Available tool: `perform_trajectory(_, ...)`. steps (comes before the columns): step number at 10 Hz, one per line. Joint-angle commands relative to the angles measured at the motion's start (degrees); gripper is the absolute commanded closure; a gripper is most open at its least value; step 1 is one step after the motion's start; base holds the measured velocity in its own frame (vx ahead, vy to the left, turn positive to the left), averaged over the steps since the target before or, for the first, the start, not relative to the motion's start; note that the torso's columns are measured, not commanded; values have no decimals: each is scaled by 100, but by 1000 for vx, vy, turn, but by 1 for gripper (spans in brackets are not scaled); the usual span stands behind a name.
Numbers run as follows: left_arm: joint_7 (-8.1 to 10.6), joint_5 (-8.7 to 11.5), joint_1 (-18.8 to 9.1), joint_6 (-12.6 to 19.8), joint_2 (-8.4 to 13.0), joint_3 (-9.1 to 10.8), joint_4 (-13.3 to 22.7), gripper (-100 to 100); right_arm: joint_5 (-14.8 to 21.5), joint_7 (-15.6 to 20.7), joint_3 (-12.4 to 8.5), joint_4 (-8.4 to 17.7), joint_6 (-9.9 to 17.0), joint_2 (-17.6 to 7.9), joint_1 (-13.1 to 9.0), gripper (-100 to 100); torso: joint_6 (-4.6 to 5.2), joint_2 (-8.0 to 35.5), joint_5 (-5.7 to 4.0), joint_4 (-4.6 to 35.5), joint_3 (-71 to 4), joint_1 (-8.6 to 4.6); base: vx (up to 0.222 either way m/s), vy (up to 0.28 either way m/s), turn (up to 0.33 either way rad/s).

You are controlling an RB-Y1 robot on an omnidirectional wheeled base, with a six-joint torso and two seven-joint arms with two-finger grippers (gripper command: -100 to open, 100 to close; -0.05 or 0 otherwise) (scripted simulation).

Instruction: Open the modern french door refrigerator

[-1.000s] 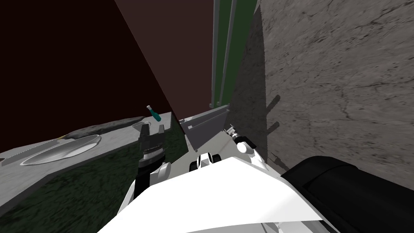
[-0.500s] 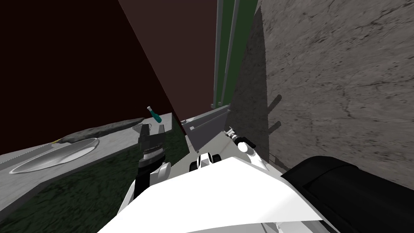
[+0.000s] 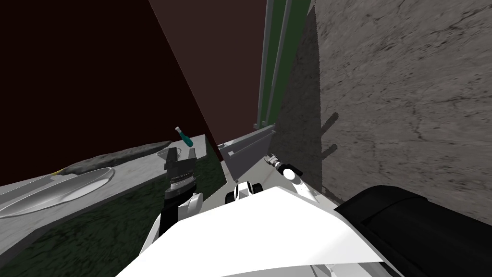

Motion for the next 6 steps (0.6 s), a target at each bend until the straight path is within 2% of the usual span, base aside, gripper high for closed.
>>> perform_trajectory(1,0,0,0,0,0,0,0,0,-500,-104,-73,246,419,1,-81,-100,0,1,2,0,1,11,40,103,-22)
perform_trajectory(2,0,0,0,0,0,0,0,0,-607,-104,-73,246,419,1,-81,-100,-1,2,4,1,2,11,25,56,2)
perform_trajectory(3,0,0,0,0,0,0,0,0,-748,-168,-113,487,704,3,-153,-100,0,5,-1,2,4,-8,35,75,-22)
perform_trajectory(5,0,0,0,0,0,0,0,0,-1059,-168,-113,487,723,3,-153,-100,0,2,0,1,1,1,22,62,-11)
perform_trajectory(6,0,0,0,0,0,0,0,0,-1280,-233,-153,730,995,12,-228,-100,0,5,-2,2,3,-9,30,76,-18)
